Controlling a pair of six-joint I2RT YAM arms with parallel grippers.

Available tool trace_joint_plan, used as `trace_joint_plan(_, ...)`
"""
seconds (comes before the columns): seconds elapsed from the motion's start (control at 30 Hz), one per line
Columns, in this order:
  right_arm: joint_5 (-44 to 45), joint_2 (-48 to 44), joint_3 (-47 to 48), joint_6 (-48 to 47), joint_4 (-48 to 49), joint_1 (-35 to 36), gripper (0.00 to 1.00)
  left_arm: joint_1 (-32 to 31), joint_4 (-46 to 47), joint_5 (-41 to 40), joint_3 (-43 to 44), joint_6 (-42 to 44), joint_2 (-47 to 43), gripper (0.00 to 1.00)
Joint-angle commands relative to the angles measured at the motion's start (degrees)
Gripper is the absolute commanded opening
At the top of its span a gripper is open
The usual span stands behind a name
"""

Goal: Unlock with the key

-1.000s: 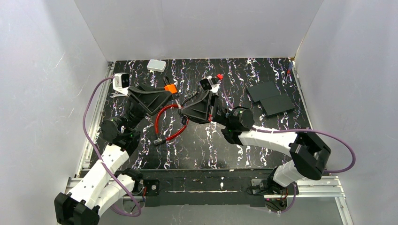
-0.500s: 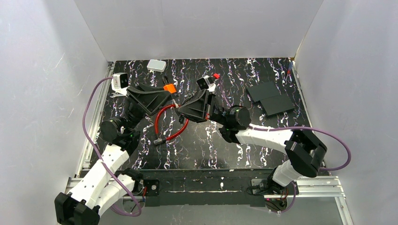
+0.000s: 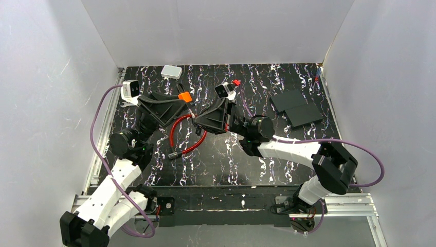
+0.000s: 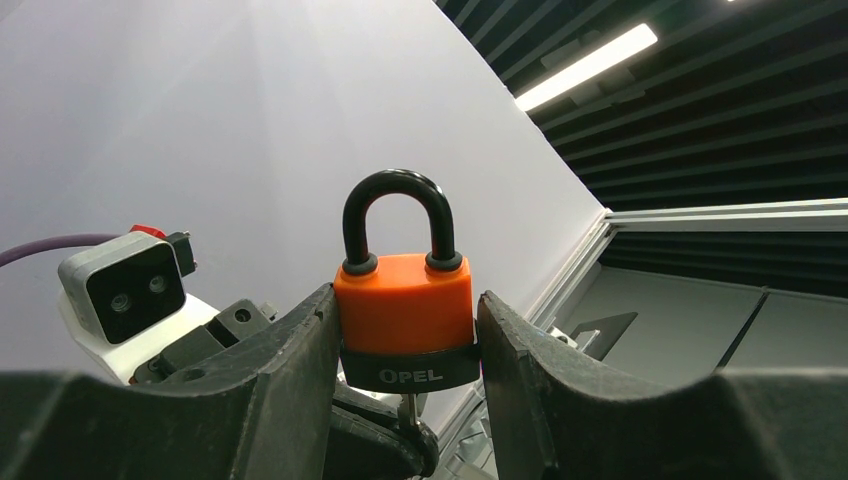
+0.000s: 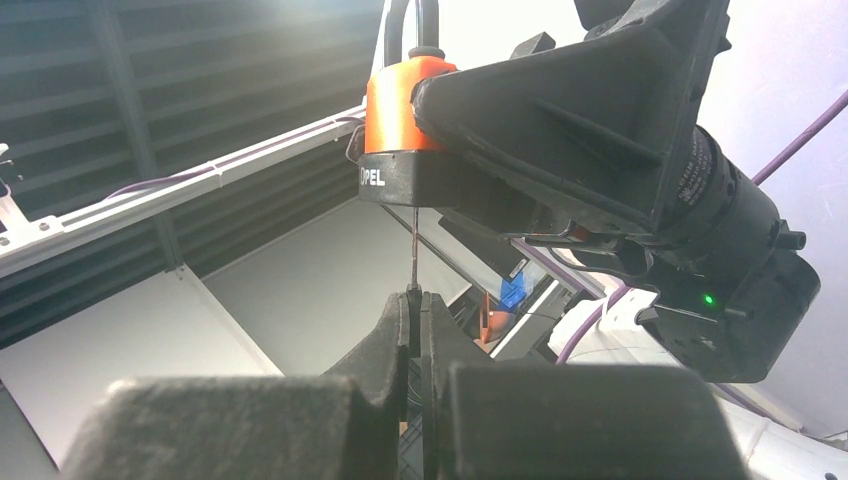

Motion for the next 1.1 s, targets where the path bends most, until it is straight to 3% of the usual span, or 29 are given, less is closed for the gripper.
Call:
trace_joint_plan(0.0,2.3,-1.1,3.2,-0.2,13.8,-0.5,0.01,-0.1,4.5,2.8,-0.3,0.7,-1.7,0.00)
trace_joint_plan(1.07,4.0,-3.4,1.7,0.2,14.4,-0.5,0.01,-0.1,5.8,5.2,1.4,3.8,-0.8,0.00)
